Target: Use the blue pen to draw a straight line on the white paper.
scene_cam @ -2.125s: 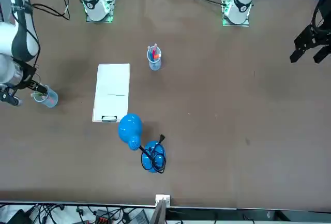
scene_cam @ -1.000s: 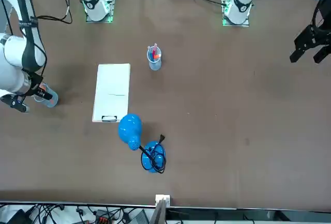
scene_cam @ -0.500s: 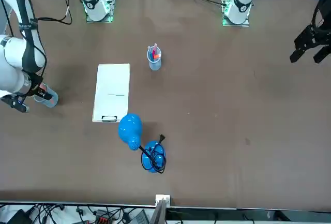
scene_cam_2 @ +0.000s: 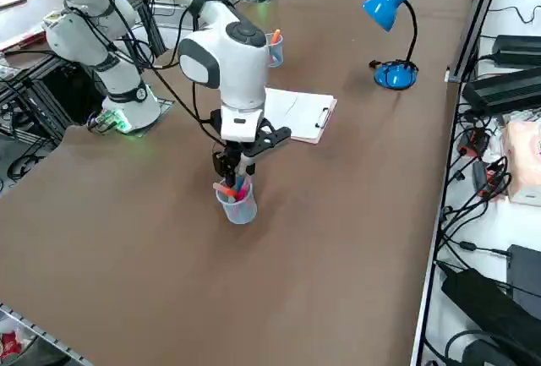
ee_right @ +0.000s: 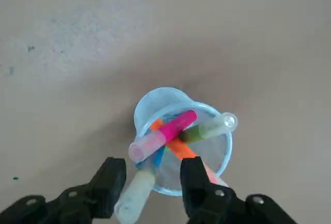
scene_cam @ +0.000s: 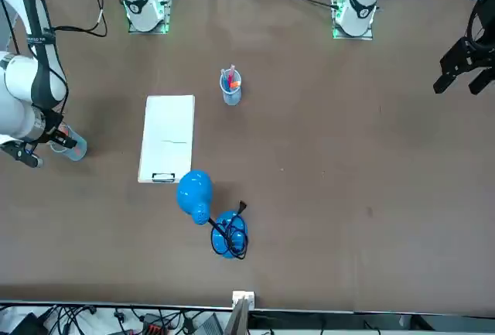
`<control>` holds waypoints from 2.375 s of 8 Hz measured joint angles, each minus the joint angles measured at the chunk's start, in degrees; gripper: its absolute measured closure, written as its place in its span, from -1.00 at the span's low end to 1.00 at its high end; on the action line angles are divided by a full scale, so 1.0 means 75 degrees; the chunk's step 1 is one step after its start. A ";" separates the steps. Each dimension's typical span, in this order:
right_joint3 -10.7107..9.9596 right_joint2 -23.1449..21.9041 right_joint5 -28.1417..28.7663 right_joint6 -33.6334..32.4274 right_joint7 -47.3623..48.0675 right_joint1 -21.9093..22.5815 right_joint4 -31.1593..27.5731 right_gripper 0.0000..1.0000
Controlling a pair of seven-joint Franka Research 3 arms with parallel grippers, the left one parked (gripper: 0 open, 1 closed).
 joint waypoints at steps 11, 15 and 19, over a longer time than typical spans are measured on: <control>0.0000 0.0000 0.0000 -0.0133 0.0003 -0.0007 -0.0014 -0.14; 0.0000 0.0000 0.0000 -0.0081 0.0004 -0.0007 -0.0007 -0.12; 0.0000 0.0001 0.0000 -0.0037 0.0005 -0.0007 0.0008 -0.07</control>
